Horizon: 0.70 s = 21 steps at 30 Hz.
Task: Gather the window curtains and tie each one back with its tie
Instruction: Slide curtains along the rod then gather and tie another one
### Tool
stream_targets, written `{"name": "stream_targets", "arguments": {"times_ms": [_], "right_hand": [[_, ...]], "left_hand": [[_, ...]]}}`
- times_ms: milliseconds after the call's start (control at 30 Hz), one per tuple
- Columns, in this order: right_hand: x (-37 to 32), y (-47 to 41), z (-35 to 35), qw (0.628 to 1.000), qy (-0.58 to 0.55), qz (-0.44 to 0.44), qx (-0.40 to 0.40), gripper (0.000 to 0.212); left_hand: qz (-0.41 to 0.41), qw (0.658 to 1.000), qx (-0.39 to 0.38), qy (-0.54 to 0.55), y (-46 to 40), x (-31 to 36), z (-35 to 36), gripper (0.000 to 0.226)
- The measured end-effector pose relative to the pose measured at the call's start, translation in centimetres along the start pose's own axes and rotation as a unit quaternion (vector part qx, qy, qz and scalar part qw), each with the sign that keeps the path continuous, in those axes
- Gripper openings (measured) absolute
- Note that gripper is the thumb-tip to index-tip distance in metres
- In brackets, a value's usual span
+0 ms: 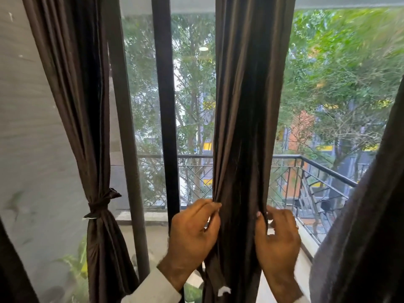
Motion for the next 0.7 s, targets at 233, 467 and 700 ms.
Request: {"name": "stream_targets", "arguments": {"times_ms": [233, 467, 700], "right_hand": [[0.7, 2.7, 0.0, 0.998, 0.009, 0.003, -0.056, 0.017], [0.0, 5.7, 1.0, 0.968, 0.033, -0.225, -0.103, 0.025], [-0.6, 4.4, 0.7, 0.951, 0.004, -0.258, -0.173, 0.015]], "left_hand": [[-0.047, 0.999, 0.015, 0.009, 0.4, 0.8, 0.8, 0.022], [-0.079, 0.996, 0.012, 0.047, 1.1, 1.9, 2.2, 0.02], [-0.09, 0.994, 0.009, 0.056, 1.0, 2.9, 2.3, 0.021]]}}
Point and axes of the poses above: each hand's wrist, its own y-axis away from the middle knuckle, its own z-axis out of the palm, x = y × z, the point moved 4 cm from there along -y, towards the middle knuckle, and after that the axes turned 9 degrees about y, right-handed, at the moved point
